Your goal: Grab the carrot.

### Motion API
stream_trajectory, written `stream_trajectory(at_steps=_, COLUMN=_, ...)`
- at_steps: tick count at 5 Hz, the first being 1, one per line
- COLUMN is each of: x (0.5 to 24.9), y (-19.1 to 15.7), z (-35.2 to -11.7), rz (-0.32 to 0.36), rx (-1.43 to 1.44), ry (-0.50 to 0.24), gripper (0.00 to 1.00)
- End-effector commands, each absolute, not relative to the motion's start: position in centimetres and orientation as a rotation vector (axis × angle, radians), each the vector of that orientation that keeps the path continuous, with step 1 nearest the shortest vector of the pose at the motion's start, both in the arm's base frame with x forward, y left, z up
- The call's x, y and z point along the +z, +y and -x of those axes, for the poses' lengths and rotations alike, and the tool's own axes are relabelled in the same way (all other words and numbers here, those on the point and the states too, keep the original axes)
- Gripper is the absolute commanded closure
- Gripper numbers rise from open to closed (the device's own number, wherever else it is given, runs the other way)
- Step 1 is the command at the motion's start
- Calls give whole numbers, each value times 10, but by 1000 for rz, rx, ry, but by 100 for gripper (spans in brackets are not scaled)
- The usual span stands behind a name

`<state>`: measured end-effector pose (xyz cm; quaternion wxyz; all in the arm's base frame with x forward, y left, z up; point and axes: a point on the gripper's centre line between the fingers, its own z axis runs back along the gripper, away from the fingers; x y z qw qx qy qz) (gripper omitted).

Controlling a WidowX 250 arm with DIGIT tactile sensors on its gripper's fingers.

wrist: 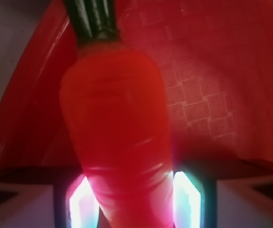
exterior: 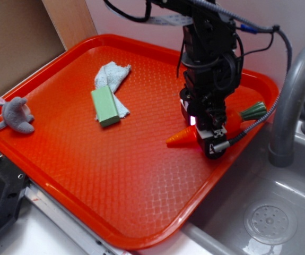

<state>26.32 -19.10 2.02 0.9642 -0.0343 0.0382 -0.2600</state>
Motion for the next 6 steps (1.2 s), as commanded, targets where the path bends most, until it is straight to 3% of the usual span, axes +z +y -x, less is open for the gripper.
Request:
stream_trajectory(at_steps=1, x=74, y=-159, z=-242, rz=-98, rx=-311, ry=-9, gripper=100)
stream_trajectory(at_steps=2, x=122, y=-115, z=-221, rz=22, rx=-124, ry=42, gripper=100)
stream_trajectory(at_steps=3, x=167, y=-76, z=-200, rz=2, rx=16, ry=22, gripper=100)
stream_trajectory(at_steps=4, x=199, y=-37, z=-178, rz=59, rx=120, ry=-14, gripper=100)
stream_trajectory(at_steps=5, x=207, y=-35, z=-172, rz=54, rx=173, ry=-50, gripper=100)
stream_trajectory(at_steps=6, x=198, y=-40, z=-176, rz=40, rx=126, ry=3, gripper=100)
